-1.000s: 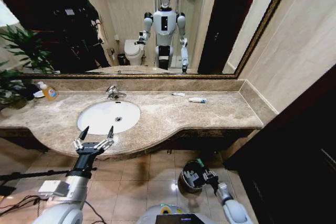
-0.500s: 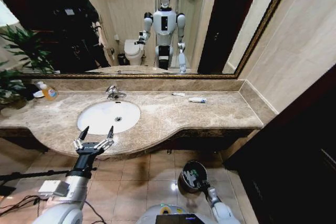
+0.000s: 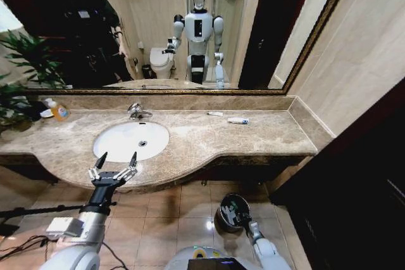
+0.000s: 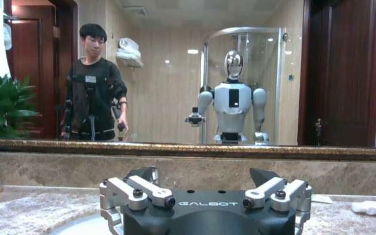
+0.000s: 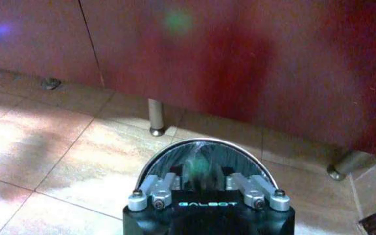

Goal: Pick up the trash from the sink and place it in the trash bin.

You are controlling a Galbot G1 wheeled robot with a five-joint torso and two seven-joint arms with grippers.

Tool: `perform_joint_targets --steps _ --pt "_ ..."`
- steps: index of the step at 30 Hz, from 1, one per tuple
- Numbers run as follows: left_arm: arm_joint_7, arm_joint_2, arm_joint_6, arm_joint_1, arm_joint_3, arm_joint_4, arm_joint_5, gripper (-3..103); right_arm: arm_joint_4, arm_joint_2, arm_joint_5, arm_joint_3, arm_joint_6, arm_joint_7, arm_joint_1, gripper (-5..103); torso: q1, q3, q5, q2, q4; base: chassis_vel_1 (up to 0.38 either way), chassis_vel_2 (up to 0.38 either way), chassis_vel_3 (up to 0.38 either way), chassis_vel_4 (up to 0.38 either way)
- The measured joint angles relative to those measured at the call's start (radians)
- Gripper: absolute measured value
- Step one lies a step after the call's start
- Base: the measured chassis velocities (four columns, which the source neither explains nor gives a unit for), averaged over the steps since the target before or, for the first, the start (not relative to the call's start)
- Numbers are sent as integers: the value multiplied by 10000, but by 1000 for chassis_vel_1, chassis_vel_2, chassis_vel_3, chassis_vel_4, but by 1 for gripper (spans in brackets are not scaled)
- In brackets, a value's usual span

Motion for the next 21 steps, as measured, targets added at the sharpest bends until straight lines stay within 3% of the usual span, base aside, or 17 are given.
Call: perform_joint_targets --steps 2,8,9,12,14,18,21 --pt "0 0 0 0 0 0 0 100 6 5 2 0 9 2 -8 36 0 0 1 0 0 0 0 0 0" --pt "0 0 0 0 0 0 0 100 118 38 19 0 75 76 -99 62 0 0 0 0 0 0 0 0 0" --pt "0 0 0 0 0 0 0 100 118 38 19 0 75 76 -99 62 0 0 0 0 0 0 0 0 0" --pt "0 0 0 0 0 0 0 100 220 58 50 5 75 127 -127 79 0 0 0 0 0 0 0 0 0" --pt "0 0 0 0 0 0 0 100 256 65 56 6 72 136 -144 79 0 0 0 0 0 0 0 0 0" --pt "0 0 0 0 0 0 0 100 365 96 65 7 58 146 -223 98 0 0 0 0 0 0 0 0 0" --pt "0 0 0 0 0 1 0 100 420 110 65 5 50 148 -267 100 0 0 0 0 0 0 0 0 0"
